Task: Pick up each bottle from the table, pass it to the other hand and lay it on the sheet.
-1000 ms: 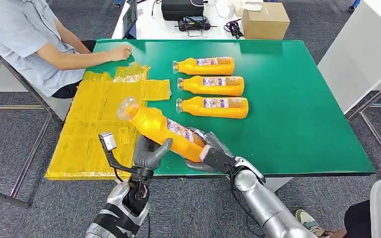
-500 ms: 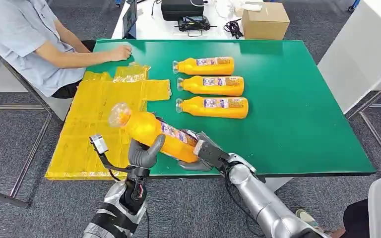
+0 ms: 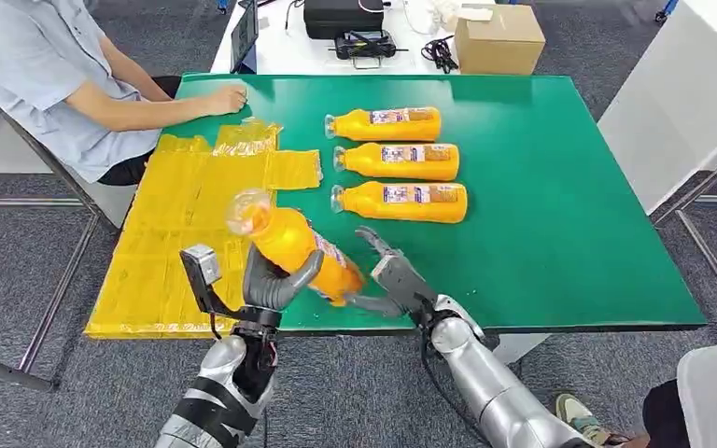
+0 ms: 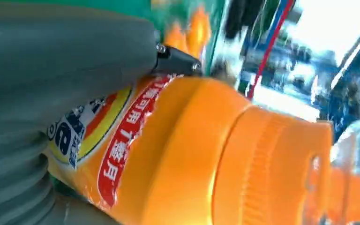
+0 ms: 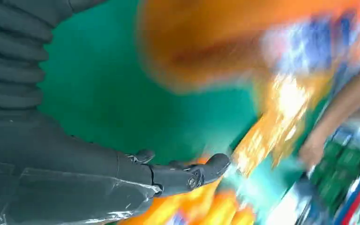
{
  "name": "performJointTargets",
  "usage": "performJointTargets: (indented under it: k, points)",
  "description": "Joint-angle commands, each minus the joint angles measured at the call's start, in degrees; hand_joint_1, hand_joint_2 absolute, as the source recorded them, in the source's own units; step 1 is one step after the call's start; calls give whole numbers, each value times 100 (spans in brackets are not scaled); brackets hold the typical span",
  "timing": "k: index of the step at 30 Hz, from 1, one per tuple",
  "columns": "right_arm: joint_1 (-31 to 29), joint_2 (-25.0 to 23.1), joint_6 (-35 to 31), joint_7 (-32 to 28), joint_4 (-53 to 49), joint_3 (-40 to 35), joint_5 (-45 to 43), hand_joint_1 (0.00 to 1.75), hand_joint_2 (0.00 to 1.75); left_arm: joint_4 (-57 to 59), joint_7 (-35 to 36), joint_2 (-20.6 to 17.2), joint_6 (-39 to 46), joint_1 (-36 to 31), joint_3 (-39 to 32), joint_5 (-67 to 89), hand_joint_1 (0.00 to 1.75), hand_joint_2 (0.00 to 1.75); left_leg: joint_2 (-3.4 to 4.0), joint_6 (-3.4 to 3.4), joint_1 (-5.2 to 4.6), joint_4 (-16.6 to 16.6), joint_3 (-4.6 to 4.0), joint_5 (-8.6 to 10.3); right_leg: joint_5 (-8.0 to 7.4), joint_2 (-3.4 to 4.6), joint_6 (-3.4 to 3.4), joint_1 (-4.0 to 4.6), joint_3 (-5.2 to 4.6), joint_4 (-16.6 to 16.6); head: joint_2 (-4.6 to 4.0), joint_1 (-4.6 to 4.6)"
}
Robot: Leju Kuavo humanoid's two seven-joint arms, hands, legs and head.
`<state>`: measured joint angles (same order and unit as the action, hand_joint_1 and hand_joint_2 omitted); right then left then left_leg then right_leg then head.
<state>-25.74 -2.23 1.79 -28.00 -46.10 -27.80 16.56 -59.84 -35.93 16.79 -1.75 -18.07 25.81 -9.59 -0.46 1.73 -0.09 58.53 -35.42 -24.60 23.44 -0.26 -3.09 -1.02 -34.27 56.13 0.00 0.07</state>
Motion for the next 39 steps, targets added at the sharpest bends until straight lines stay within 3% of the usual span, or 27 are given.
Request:
performJointTargets:
  k: [1,2,9,12,13,15,18,20,21,25,27,31,32,39]
  points:
    - [111,375,-1439,-9,246,1266,293,0,0,-819,50,-824,2122,-356,-20,2052,175,175,-7,-7,1,-5,12,-1,4,-8,9,2,13,-2,0,0]
    - [144,411,-1362,-38,183,1386,348,0,0,-862,76,-841,2085,-356,-89,2068,175,175,-4,-17,8,-3,43,-14,16,-7,23,9,44,-1,0,0]
    - [159,335,-1328,-18,145,1450,462,0,0,-819,75,-808,2067,-340,-58,2103,175,175,9,-10,3,-1,18,-8,5,8,14,3,18,1,0,2]
    - [280,365,-1660,-42,-26,1847,423,0,0,-750,246,-971,3002,-472,4,3139,175,175,3,-17,6,-1,36,-13,13,2,23,7,36,0,0,2]
    - [347,380,-1601,-83,-139,2014,395,0,0,-636,443,-1039,3342,-560,-8,3636,175,175,-4,-7,1,-3,5,0,2,-4,9,1,8,-2,0,2]
    - [411,390,-1463,-150,-218,2136,469,0,0,-167,942,-1183,3808,-845,70,4788,175,175,-6,-12,3,-2,20,-5,8,-7,15,4,21,1,0,0]
    - [329,287,-1275,-217,9,2182,705,0,0,1248,1738,-1285,3535,-1484,198,5941,175,175,-6,-10,3,-4,18,-2,4,-7,13,3,18,-2,0,2]
    - [156,152,-1226,-317,346,2153,850,0,0,2506,1713,-1216,3443,-1986,264,6304,175,175,-4,-13,6,-5,30,-3,4,-4,17,6,31,-5,0,0]
    - [90,106,-1228,-370,443,2102,913,0,175,2863,1855,-1229,3543,-2121,384,6620,175,175,-7,-9,3,-6,24,2,1,-7,12,3,27,-4,0,4]
    - [-84,-52,-1205,-463,708,2017,958,0,175,3690,2038,-1235,3326,-2382,684,7316,175,175,12,-8,4,-3,19,0,-5,11,8,4,17,-3,0,0]
    - [-84,-52,-1205,-463,708,2017,958,0,175,3690,2038,-1235,3326,-2382,684,7316,175,175,27,-17,8,-8,47,-8,-1,23,16,9,39,-5,0,0]
    - [-84,-52,-1205,-463,708,2017,958,0,175,3690,2038,-1235,3326,-2382,684,7316,175,175,15,-7,5,-1,20,-4,-2,12,5,5,18,2,0,0]
    - [-84,-52,-1205,-463,708,2017,958,0,175,3690,2038,-1235,3326,-2382,684,7316,175,175,25,-17,12,2,50,-19,10,21,17,12,46,2,0,0]
    - [-84,-52,-1205,-463,708,2017,958,0,175,3690,2038,-1235,3326,-2382,684,7316,175,175,10,-6,4,1,9,-1,-4,9,4,4,10,2,0,2]
